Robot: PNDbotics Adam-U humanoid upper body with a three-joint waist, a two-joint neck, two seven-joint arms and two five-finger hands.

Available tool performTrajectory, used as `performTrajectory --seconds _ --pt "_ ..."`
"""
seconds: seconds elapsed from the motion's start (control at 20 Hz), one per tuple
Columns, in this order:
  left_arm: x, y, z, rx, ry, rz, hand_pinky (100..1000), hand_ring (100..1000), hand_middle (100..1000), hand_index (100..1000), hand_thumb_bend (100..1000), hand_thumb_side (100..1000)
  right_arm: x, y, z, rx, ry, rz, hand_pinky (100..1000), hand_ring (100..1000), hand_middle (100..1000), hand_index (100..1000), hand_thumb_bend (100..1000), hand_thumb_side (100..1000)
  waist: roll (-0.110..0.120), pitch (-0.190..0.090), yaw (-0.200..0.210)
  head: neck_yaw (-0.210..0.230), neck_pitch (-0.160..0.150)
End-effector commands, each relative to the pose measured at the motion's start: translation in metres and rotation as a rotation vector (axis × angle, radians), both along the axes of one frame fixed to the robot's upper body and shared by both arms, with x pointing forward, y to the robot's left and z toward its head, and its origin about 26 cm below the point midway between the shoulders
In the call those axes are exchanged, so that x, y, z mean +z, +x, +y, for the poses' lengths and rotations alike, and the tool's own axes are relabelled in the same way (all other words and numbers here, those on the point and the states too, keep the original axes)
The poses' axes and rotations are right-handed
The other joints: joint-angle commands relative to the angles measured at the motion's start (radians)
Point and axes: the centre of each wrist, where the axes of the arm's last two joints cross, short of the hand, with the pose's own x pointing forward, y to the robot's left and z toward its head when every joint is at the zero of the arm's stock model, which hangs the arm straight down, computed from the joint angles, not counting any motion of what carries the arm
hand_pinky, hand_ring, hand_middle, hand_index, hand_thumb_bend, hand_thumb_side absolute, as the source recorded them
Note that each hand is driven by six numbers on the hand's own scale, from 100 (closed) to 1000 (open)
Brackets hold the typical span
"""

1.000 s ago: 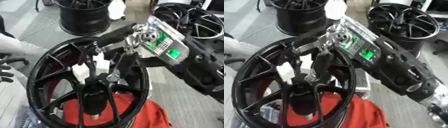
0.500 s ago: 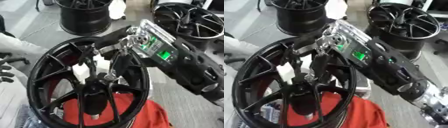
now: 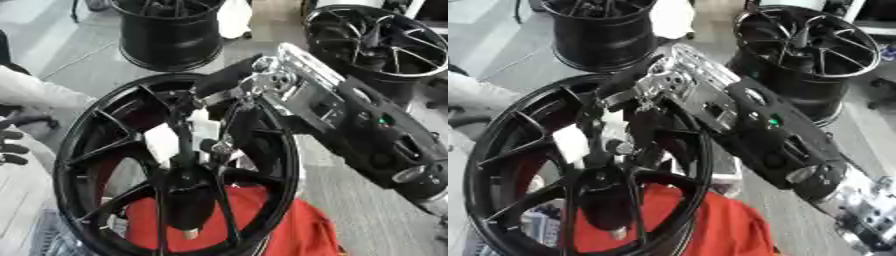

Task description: Pull the pin out of the wheel hub.

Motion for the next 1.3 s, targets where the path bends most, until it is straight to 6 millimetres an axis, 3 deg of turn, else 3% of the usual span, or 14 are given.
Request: performTrajectory --seconds 0.05,0.95,1.15,1.3 --pt "0.011 0.002 0.002 -0.005 0.023 -0.03 535 588 632 821 100 723 0.006 0.004 -0.005 -0.015 -0.003 -0.024 854 883 889 942 148 312 0.008 -0.009 -0.002 -0.002 -0.011" --pt "0.011 0.002 0.002 -0.001 0.022 -0.028 535 588 632 821 100 724 -0.015 0.01 -0.014 -0.04 -0.037 0.018 760 777 831 915 135 319 0.007 -0.01 -0.005 -0.004 -0.013" --pt "0.011 0.002 0.002 -0.001 0.022 -0.029 535 588 632 821 100 724 -0.018 0.011 -0.014 -0.041 -0.038 0.027 703 734 808 900 119 313 0.008 -0.009 -0.005 -0.005 -0.012" --pt "0.011 0.002 0.002 -0.001 0.022 -0.028 535 589 632 821 100 725 -0.018 0.012 -0.014 -0.04 -0.032 0.032 588 652 777 878 100 283 0.008 -0.009 -0.004 -0.006 -0.012"
